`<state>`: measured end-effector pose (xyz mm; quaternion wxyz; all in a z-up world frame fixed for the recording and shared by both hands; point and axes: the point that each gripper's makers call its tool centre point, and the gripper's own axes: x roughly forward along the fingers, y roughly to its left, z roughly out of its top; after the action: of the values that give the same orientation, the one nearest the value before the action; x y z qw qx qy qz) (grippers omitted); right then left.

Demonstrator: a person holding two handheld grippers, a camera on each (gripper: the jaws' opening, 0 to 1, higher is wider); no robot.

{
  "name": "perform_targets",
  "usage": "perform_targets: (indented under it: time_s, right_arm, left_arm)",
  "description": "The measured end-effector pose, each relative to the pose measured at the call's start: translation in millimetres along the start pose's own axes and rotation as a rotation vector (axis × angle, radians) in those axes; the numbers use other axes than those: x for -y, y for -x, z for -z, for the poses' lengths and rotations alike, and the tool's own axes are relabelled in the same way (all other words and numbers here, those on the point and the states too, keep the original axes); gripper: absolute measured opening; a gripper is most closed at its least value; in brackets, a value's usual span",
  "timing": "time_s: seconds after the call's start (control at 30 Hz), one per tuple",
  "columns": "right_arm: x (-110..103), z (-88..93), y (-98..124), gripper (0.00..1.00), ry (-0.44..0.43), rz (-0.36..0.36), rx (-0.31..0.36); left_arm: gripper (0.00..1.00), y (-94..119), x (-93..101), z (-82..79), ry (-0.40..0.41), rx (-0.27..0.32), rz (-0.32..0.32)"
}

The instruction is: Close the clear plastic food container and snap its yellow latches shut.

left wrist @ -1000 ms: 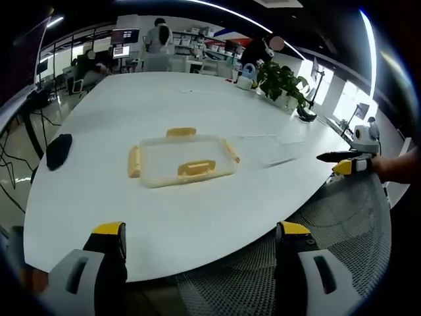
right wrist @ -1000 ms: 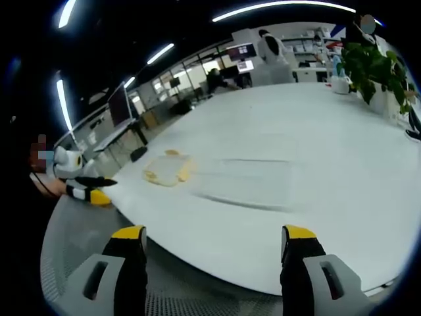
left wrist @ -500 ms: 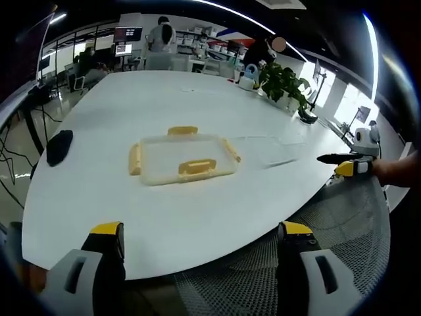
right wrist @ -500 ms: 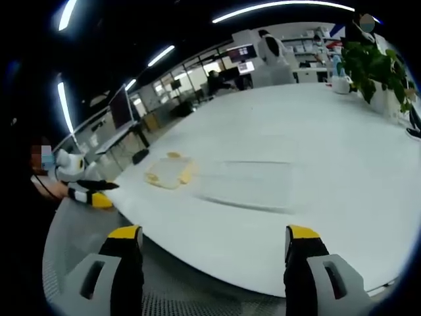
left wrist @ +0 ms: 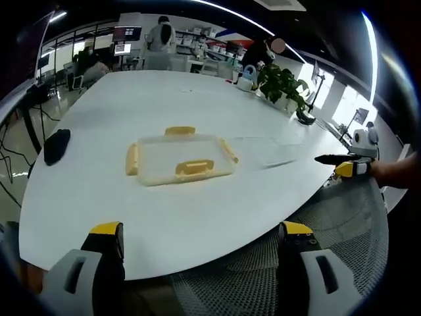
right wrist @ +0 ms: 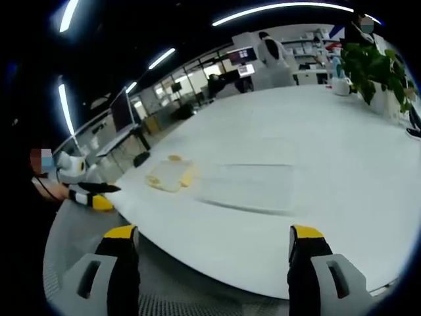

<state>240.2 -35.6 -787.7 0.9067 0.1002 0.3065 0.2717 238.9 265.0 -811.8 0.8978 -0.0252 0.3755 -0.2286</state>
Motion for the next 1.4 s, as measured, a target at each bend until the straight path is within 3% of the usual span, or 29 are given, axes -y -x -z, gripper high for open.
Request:
perform_targets:
  time_s: [0.3, 0.43, 0.5, 0.73, 1.4]
  right_arm:
    - [-1.9, -3.3, 1.1, 0.94, 0.005, -0.006, 0.011]
    - [-4.8, -13.2, 5.5, 0.93, 0.041, 0.001, 0.040]
    - [-1.9, -17.0, 6.0, 0.95, 0.100, 0.023, 0.046]
    - [-13.3, -40.6, 3.1, 0.91, 0.100, -0.025, 0.094]
    - [-20.9, -49.7, -3.5, 0.89, 0.142, -0.058, 0.090]
  left_arm:
    - [0.99, 0.6, 1.9, 0.6, 0.003, -0.007, 0.007]
    - [0.98, 1.6, 2.7, 0.6, 0.014, -0.009, 0.018]
    - [0.97, 1.5, 4.7, 0.5, 0.011, -0.015, 0.029]
    - [0.95, 1.2, 6.8, -5.6, -0.018, -0.010, 0.043]
    - [0.94, -2.9, -3.3, -19.1, -0.063, -0.008, 0.052]
